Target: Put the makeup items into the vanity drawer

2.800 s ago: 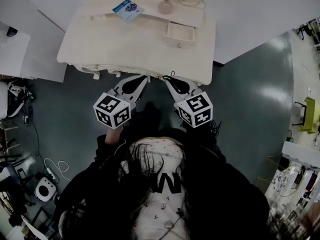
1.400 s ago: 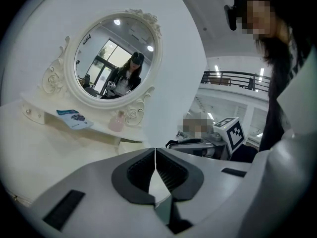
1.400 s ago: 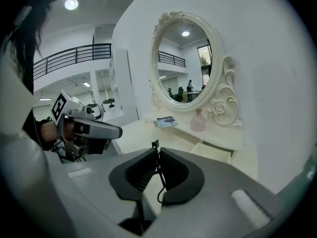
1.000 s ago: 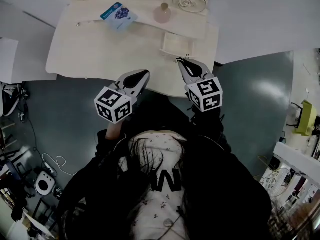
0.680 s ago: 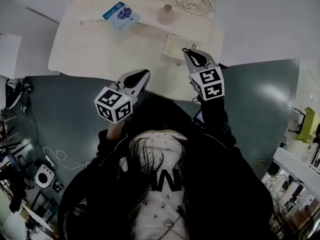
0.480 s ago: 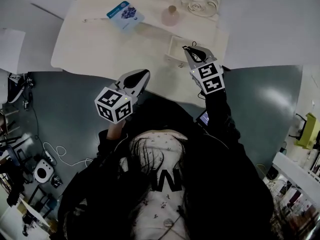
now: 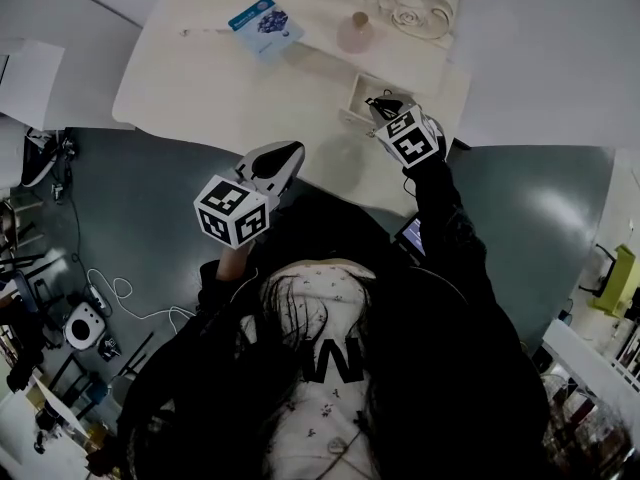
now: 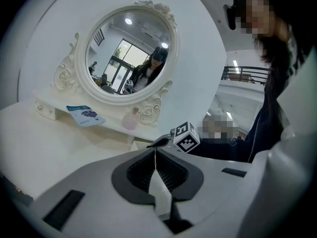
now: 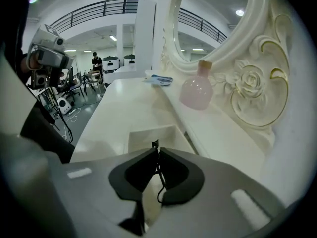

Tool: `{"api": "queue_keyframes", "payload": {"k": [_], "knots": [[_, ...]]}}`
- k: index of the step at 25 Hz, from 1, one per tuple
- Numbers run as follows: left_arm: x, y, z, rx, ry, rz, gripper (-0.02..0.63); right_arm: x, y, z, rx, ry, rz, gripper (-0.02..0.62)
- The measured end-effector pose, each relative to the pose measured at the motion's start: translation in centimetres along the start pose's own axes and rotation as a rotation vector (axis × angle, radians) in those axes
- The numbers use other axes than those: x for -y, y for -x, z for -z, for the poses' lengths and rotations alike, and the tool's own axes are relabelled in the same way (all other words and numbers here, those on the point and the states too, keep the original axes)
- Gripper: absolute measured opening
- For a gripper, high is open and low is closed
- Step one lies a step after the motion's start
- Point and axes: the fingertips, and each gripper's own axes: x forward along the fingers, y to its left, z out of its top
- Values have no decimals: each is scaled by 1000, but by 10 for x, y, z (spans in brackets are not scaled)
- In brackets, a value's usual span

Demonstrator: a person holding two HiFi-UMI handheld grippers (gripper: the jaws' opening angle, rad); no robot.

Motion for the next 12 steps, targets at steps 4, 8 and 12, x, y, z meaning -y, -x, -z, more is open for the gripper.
{"api": "queue_keyframes", "payload": {"k": [4, 8, 12], "knots": [[-1, 8, 2, 5, 2, -23, 0, 2, -14, 5, -71, 14, -31, 34], [-6, 22, 5, 13, 3, -58, 0, 9, -21, 5, -105, 25, -21, 35], [-12, 37, 6, 30, 9, -88, 0, 10, -22, 8, -154, 2, -12, 41]]}}
